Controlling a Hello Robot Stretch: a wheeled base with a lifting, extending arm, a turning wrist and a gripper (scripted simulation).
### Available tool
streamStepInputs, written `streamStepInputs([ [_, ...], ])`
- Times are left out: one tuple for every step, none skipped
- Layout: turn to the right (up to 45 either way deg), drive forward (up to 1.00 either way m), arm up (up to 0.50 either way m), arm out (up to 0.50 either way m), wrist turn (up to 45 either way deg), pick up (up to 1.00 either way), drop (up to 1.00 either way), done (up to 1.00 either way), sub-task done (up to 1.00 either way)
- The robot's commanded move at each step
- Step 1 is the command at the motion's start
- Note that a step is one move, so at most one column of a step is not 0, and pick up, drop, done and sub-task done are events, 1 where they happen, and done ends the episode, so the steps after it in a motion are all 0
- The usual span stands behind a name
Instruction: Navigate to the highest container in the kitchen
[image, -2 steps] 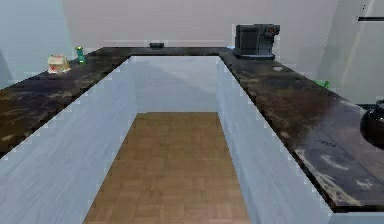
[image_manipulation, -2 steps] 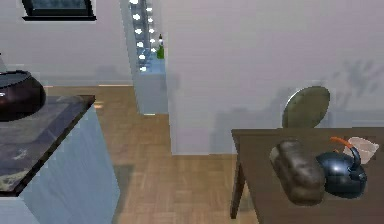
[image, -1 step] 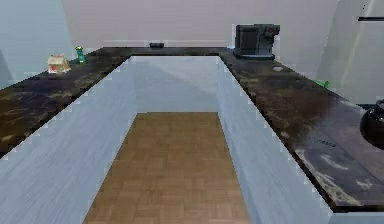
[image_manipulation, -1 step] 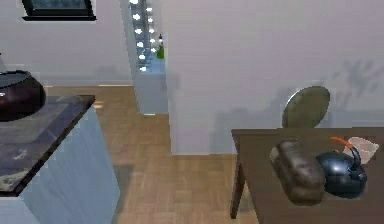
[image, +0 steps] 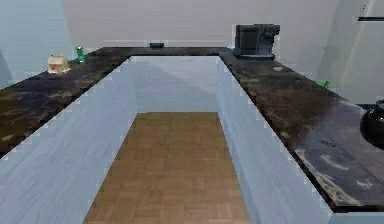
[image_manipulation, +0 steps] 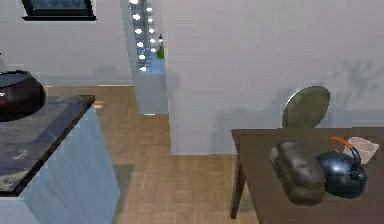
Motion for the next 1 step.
streamStepInputs([
  [-27.0, 0.0, 0.0, 0.0, 0.0, 0.0, 0.0, 0.0, 0.0],
])
